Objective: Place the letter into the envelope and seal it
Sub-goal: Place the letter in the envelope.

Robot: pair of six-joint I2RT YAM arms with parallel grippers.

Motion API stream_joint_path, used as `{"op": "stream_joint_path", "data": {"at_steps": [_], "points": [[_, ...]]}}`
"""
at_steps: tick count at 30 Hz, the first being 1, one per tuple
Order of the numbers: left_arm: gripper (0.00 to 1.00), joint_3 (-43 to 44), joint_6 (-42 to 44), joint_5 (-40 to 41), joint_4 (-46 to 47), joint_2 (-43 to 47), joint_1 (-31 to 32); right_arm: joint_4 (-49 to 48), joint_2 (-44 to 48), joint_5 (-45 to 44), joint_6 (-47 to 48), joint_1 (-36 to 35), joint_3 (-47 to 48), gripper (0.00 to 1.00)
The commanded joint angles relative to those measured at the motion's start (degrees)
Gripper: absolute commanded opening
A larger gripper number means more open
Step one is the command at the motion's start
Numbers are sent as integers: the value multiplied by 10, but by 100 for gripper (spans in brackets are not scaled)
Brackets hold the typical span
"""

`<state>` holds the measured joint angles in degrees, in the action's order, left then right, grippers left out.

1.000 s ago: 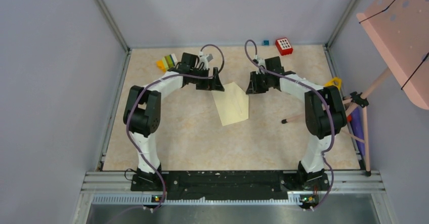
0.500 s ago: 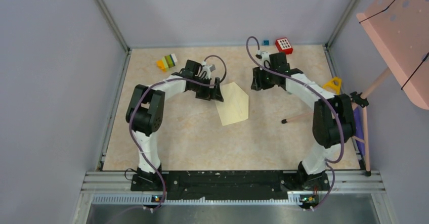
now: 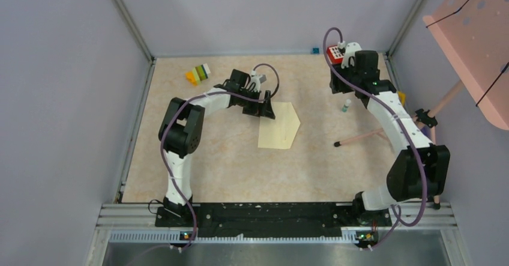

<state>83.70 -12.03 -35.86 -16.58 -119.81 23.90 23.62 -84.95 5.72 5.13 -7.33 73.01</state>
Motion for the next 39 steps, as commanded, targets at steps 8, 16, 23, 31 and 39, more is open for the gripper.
{"op": "stream_joint_path", "data": {"at_steps": [8,16,23,31,39], "points": [[99,-49,3,-5,24,79,-7,-19,-22,-104,37,9,-33,57],[98,-162,38,-19,39,170,-8,-23,-48,-127,41,12,-41,62],[98,-196,30,-32,50,150,13,-20,-62,-126,42,29,-41,63],[98,-189,16,-43,69,116,38,-10,-60,-67,41,67,-49,68],[98,-184,4,-51,82,108,44,-3,-79,-40,57,67,-51,71]]}}
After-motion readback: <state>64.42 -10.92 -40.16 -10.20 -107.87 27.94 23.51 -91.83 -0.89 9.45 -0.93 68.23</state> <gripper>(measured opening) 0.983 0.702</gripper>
